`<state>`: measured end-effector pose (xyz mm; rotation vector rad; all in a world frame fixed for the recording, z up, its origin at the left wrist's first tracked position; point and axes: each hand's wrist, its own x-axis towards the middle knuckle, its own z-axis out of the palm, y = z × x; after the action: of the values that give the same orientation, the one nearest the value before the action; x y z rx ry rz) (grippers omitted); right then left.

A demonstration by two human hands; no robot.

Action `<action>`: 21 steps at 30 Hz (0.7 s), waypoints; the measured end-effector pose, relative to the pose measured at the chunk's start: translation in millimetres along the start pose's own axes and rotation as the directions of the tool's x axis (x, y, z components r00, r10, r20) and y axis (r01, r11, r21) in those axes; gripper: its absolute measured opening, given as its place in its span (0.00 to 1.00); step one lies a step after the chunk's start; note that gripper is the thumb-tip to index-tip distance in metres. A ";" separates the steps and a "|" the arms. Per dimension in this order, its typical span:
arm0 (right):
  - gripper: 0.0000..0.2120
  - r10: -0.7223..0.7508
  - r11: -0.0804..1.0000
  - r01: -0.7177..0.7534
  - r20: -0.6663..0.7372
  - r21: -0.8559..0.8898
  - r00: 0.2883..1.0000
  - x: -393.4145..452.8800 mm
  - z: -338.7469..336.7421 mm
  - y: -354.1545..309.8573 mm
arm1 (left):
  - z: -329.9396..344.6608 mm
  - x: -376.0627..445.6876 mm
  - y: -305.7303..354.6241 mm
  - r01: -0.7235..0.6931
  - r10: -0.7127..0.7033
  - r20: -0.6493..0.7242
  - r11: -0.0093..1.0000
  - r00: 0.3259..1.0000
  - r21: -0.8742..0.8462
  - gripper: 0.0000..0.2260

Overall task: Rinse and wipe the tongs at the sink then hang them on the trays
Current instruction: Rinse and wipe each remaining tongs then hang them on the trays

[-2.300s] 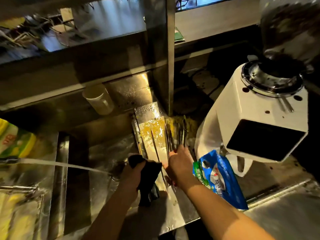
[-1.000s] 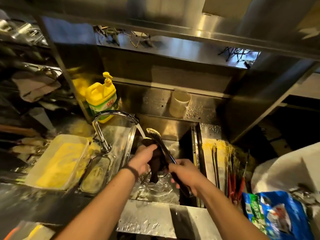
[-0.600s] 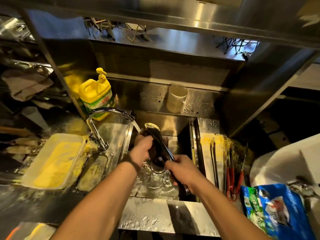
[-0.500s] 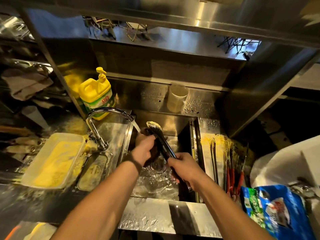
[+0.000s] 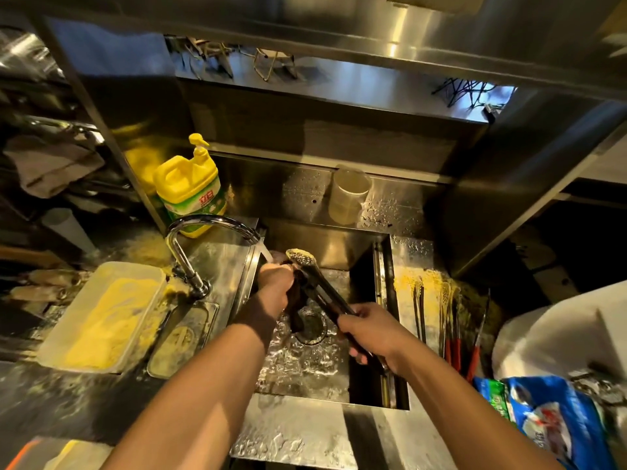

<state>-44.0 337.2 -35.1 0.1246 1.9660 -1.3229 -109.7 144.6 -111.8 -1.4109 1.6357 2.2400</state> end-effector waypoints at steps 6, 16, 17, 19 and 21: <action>0.17 0.058 0.982 -0.060 0.014 0.180 0.998 -1.0 -30.3 6.8 | -38.9 15.7 -1.2 -0.095 0.083 -0.122 0.991 0.989 -0.098 0.12; 0.24 0.027 0.978 -0.040 0.067 0.207 0.997 23.4 -20.6 -9.5 | -52.0 0.5 -12.1 -0.007 0.032 0.176 0.990 0.984 -0.139 0.15; 0.24 0.019 0.983 -0.028 0.051 0.179 0.999 25.7 -15.7 -11.3 | -52.7 -0.9 -12.9 0.001 0.034 0.199 0.985 0.979 -0.175 0.16; 0.20 0.025 0.991 -0.028 0.026 0.129 0.999 28.9 -6.5 -14.9 | -52.8 -2.6 -13.6 0.020 0.031 0.229 0.976 0.973 -0.217 0.17; 0.16 0.037 0.993 -0.039 0.016 0.110 0.999 29.9 2.1 -18.6 | -52.1 -4.2 -12.8 0.037 0.020 0.248 0.974 0.968 -0.224 0.20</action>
<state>-72.8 317.6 -40.1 0.2046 1.8696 -1.4042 -67.7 112.2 -120.4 -1.1094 1.3301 2.5444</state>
